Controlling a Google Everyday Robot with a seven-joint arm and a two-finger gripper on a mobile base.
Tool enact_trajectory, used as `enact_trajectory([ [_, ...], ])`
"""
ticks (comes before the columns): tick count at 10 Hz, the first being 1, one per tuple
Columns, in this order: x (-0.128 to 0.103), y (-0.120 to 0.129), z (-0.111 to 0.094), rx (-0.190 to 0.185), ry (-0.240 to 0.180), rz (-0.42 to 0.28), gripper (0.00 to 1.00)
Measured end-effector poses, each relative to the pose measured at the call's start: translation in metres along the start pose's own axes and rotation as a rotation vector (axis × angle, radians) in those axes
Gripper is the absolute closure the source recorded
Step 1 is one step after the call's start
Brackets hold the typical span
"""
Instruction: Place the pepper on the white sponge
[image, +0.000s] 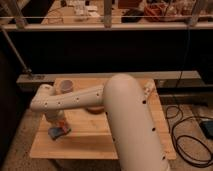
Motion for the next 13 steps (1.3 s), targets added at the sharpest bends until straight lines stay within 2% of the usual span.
enact_trajectory([
  [13,0.0013,0.0031,0.0006,0.006,0.014,-0.026,0.90],
])
